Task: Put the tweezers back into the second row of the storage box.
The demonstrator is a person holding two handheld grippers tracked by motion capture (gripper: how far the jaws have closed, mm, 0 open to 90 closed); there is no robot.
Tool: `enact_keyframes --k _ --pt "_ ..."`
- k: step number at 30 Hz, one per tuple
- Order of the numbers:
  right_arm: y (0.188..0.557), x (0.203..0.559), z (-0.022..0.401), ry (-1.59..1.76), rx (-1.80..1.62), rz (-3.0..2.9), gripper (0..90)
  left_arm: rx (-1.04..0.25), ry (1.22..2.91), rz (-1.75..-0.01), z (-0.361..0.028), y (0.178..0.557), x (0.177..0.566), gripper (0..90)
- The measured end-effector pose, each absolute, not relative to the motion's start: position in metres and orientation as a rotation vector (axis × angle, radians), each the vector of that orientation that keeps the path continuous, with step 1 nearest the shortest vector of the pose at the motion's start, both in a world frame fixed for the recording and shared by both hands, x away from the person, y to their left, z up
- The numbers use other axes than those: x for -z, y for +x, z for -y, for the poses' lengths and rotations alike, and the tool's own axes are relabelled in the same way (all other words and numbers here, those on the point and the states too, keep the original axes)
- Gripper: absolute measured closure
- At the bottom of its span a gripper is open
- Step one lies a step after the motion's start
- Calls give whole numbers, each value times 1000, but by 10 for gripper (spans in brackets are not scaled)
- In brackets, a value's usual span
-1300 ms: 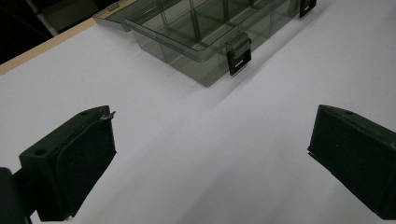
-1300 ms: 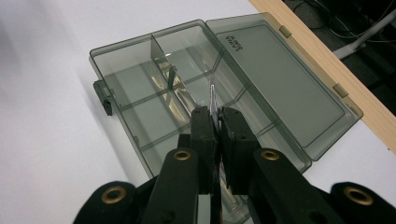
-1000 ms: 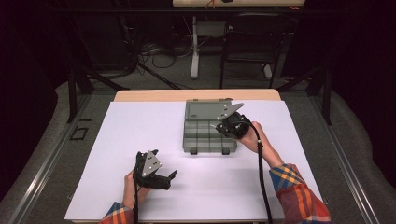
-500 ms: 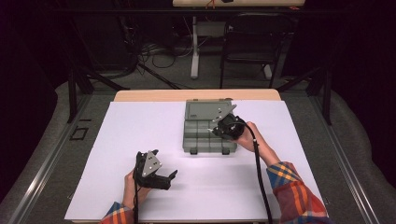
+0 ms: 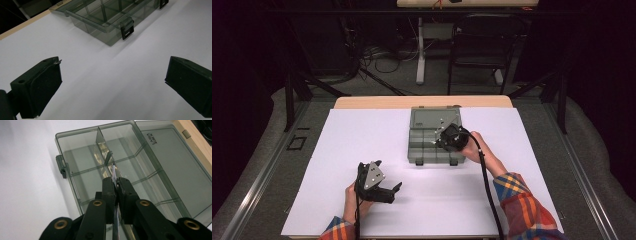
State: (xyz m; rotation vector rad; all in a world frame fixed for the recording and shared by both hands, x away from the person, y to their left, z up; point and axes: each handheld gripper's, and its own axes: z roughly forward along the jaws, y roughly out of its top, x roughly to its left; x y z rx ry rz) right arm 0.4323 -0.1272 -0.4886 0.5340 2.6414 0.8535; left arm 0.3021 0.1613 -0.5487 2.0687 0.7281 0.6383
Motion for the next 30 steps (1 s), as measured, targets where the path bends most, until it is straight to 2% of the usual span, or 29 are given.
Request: enact_keyframes --k 30 --pt "441 510 114 503 -783 -2686 840 -637 2066 -726 -163 302 548 0"
